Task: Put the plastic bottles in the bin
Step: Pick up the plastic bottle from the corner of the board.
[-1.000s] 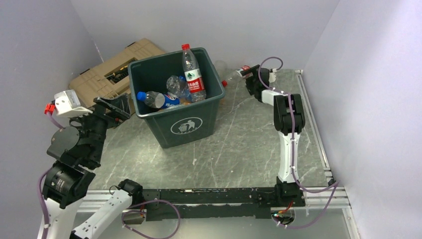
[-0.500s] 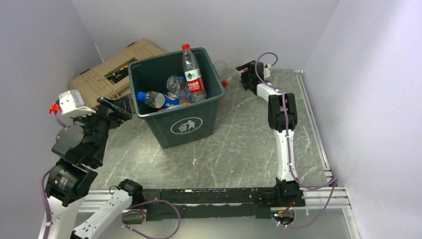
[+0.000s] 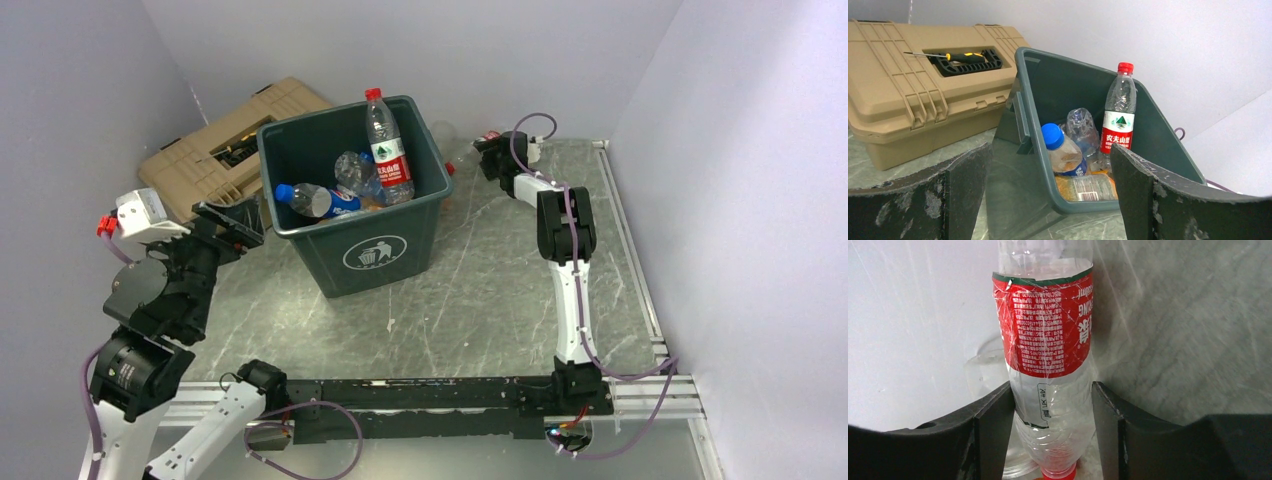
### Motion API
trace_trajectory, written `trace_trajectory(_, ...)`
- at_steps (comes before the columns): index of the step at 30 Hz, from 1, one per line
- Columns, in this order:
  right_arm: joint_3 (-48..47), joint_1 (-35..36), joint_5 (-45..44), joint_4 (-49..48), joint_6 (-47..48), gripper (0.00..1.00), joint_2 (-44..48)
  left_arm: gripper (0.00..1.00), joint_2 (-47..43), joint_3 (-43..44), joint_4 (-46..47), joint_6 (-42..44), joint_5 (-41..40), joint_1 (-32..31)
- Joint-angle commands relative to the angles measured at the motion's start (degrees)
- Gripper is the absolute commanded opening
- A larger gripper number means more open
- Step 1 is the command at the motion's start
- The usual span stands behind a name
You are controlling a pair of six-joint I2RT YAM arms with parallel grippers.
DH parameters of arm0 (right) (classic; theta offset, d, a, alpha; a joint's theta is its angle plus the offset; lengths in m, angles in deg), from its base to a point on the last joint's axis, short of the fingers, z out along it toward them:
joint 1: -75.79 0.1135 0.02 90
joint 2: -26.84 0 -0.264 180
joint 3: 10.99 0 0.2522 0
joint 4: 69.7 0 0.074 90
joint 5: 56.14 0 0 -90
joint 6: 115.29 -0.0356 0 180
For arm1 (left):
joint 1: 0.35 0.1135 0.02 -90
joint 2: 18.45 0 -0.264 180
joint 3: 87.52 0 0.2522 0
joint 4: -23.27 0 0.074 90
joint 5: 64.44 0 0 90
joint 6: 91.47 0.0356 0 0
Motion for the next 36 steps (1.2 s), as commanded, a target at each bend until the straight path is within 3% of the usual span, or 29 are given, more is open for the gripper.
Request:
trace_trajectory(1,6.8,0.3,0.4,2.7,1.6,0.56,1.8,0.92,-0.5,-0.3,0.7,-0.8,-1.0,0.3)
trace_trajectory(10,23.5,-1.3,-2.2,-4.5,4.1,0.50,18.8,0.92,-1.3,0.8,1.4,-0.9,0.1,0.3)
trace_trajectory(21,43.3,-6.1,-7.7,-5.2,12.8,0.44,57.7,0.90,-2.0,0.7,7.6,-2.9,7.1,0.3)
trace_trajectory(27,50.2,-6.1,-8.3,-3.3,17.0,0.41,82.9,0.90,2.3,1.0,14.2,-7.4,19.0,0.3)
trace_trajectory(36,51.8,-6.0,3.6,2.0,22.5,0.41,109.0,0.85,20.8,3.4,31.9,-17.5,53.0,0.1)
